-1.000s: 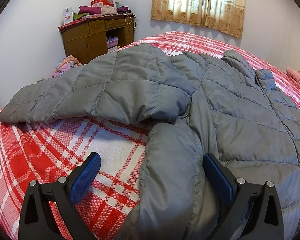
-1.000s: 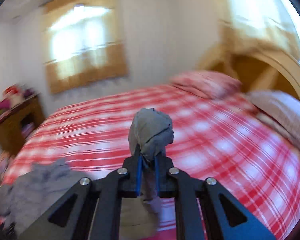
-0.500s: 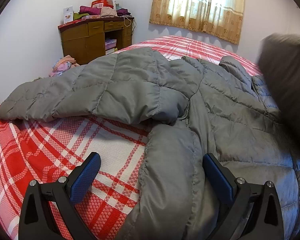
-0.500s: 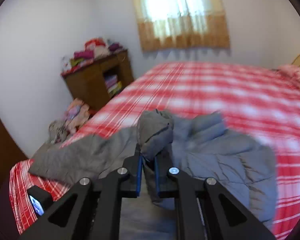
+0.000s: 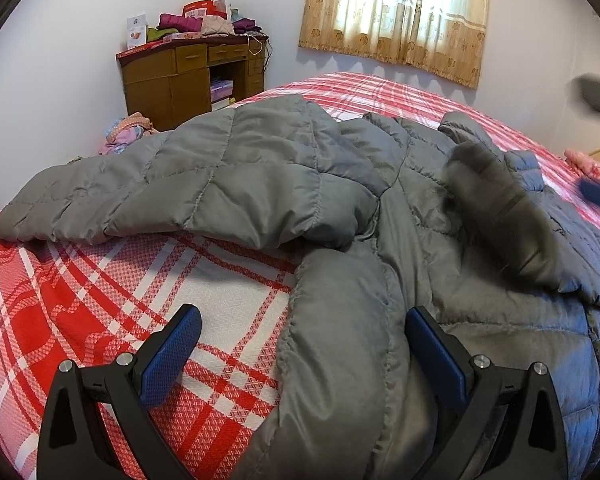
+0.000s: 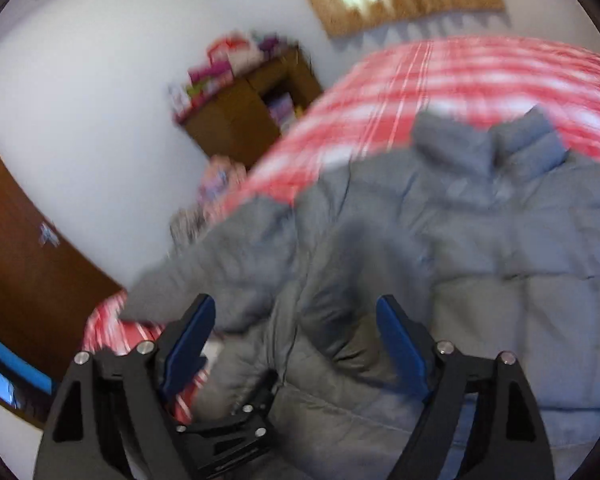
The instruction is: Fold large clothes
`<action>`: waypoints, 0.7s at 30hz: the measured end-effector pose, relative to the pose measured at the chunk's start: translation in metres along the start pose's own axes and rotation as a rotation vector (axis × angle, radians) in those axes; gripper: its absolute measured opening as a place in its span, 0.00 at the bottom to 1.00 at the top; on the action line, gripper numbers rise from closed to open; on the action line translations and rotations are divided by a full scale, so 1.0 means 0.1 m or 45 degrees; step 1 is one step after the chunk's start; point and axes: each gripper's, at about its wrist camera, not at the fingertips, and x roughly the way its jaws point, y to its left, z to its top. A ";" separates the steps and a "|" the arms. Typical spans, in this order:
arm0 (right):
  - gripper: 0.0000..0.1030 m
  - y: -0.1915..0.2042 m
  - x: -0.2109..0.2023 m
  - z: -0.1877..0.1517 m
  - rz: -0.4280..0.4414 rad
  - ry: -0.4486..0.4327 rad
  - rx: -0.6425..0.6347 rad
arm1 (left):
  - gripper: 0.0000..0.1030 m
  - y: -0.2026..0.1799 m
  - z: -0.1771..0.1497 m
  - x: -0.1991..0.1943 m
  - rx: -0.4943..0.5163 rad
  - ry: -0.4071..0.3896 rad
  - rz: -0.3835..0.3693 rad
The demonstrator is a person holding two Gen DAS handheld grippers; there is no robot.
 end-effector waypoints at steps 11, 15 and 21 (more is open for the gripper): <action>0.51 -1.39 -1.00 -0.24 -0.679 -0.144 0.253 | 0.99 -0.12 0.06 0.05 0.039 0.056 0.060; 0.49 -1.60 -0.75 -0.47 -0.741 0.024 0.203 | 0.99 -0.21 0.20 -0.10 0.091 0.072 0.100; 0.54 -1.40 -0.61 -0.60 -0.818 0.032 0.047 | 0.99 -0.58 0.65 -0.53 0.166 -0.146 0.022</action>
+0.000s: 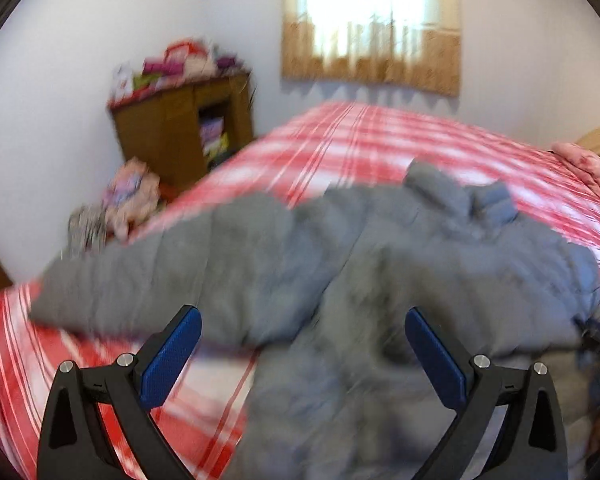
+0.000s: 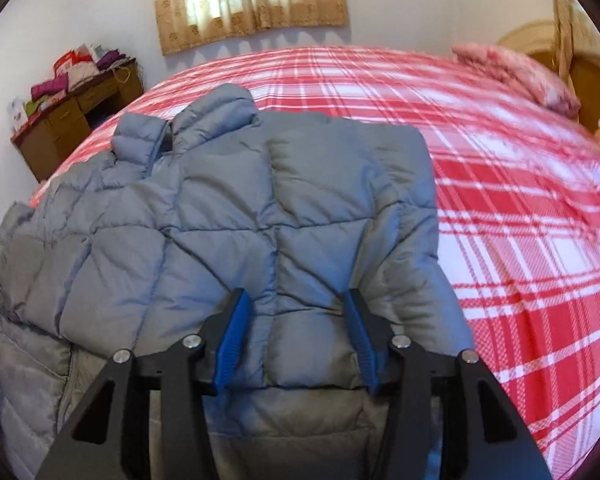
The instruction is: Fold large clothes
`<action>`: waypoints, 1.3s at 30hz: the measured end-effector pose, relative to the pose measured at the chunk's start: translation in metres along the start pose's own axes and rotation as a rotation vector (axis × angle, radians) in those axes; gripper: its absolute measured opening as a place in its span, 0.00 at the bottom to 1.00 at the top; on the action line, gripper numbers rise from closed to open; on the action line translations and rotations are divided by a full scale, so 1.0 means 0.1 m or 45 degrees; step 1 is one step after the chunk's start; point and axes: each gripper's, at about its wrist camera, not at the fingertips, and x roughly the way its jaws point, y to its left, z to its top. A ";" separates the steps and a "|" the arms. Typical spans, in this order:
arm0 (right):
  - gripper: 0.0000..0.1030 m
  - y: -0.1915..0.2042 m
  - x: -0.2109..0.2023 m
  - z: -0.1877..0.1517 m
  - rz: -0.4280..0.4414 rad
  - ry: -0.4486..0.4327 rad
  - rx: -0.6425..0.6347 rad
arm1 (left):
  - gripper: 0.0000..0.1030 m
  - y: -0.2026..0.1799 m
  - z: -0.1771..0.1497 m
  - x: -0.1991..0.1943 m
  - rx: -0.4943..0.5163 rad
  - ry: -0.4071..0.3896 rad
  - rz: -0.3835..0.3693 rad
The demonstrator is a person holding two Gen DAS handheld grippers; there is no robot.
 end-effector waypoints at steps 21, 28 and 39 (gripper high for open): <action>0.62 -0.16 0.12 -0.01 0.109 -0.023 0.051 | 0.99 -0.27 -0.17 0.83 -0.015 0.203 0.054; 0.64 -0.18 0.13 0.00 0.119 -0.029 0.063 | 0.99 0.72 -0.08 -0.04 -0.413 -0.027 0.042; 0.66 -0.17 0.12 0.00 0.114 -0.034 0.067 | 0.99 2.21 -0.44 -0.11 -0.981 -0.008 0.324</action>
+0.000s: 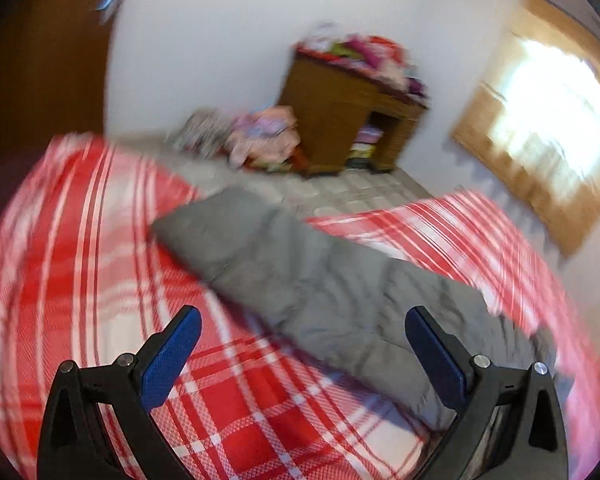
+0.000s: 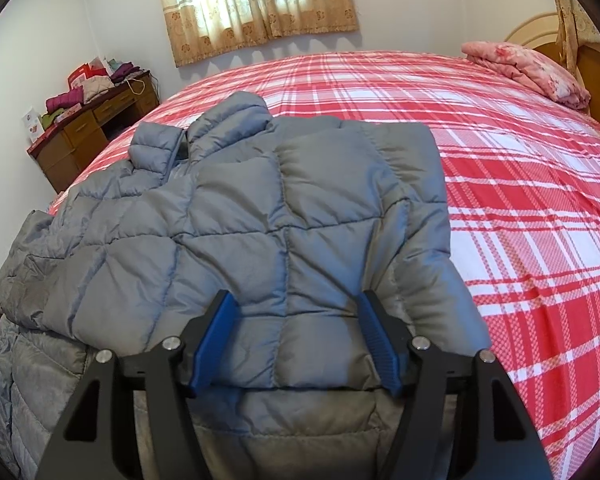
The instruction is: Fold large clothes
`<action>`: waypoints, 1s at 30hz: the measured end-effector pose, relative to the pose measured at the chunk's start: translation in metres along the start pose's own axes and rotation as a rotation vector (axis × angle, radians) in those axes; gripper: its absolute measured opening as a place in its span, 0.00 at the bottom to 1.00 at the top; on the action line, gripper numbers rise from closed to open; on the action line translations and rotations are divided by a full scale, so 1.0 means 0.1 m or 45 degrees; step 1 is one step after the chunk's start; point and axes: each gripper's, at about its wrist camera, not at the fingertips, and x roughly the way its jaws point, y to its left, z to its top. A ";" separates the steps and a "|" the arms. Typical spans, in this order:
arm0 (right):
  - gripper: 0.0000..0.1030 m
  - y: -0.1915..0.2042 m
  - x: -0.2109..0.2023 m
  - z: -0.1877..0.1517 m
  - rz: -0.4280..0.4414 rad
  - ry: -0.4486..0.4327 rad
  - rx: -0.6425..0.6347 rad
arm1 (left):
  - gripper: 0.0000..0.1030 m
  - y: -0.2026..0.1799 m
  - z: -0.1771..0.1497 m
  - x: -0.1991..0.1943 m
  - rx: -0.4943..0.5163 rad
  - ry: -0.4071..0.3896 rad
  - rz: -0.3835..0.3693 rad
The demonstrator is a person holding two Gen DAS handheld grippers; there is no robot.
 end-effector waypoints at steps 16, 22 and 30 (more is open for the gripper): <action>0.68 0.00 0.01 -0.01 0.000 0.004 -0.003 | 0.27 0.05 0.07 0.82 -0.113 0.195 -0.015; 0.68 -0.01 0.01 -0.02 0.009 0.002 0.002 | 0.09 -0.43 0.21 0.58 0.140 0.057 -0.034; 0.68 -0.02 0.01 -0.03 0.009 0.002 0.002 | 0.09 -2.03 -0.39 -0.49 0.754 -0.228 -0.458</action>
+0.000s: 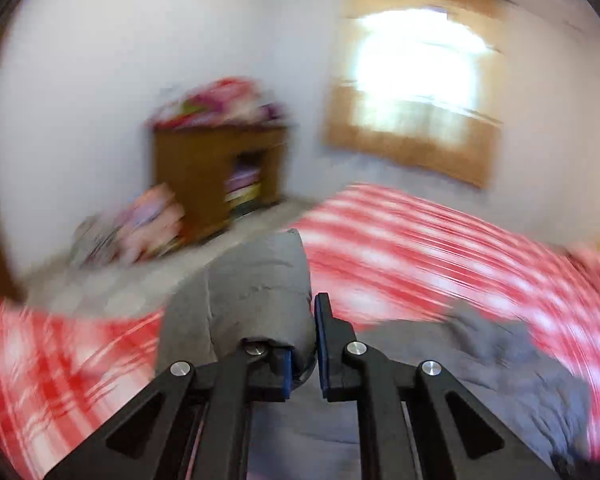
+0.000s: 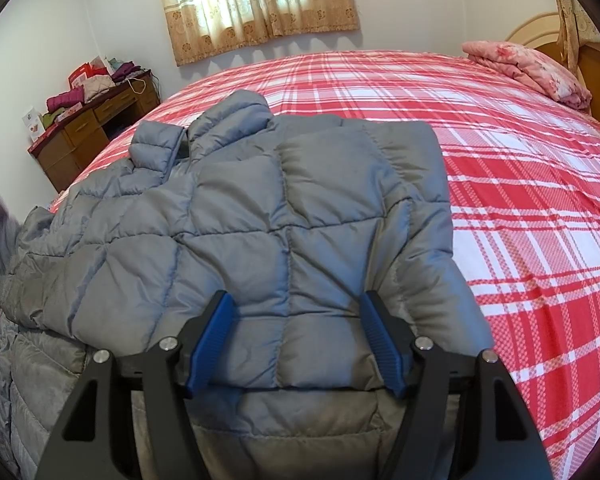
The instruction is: Fold large clothes
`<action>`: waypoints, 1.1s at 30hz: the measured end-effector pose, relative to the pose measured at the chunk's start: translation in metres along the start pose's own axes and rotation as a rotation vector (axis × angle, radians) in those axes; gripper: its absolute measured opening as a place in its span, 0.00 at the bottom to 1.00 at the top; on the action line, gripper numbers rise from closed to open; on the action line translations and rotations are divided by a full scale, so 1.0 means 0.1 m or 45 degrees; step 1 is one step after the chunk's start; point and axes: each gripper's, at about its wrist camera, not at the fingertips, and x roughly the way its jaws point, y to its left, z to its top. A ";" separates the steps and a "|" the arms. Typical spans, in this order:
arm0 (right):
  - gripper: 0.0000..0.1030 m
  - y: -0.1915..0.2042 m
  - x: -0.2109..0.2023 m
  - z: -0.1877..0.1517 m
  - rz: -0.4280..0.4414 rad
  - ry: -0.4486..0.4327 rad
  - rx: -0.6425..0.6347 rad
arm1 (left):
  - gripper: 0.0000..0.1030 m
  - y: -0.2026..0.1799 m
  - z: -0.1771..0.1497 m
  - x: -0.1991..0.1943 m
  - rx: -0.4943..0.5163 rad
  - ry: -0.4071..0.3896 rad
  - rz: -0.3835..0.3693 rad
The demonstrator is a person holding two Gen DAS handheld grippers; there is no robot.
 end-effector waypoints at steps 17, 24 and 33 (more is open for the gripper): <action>0.69 -0.09 -0.01 -0.01 0.048 -0.004 0.042 | 0.18 -2.02 -1.57 -0.08 0.794 0.335 -0.359; 0.71 -0.08 -0.01 -0.01 0.043 0.003 0.037 | 0.60 -1.85 -1.70 -0.38 0.830 0.307 -0.370; 0.77 0.11 0.01 0.04 -0.066 0.071 -0.065 | 0.60 -0.76 -1.43 -0.73 0.333 0.259 -0.212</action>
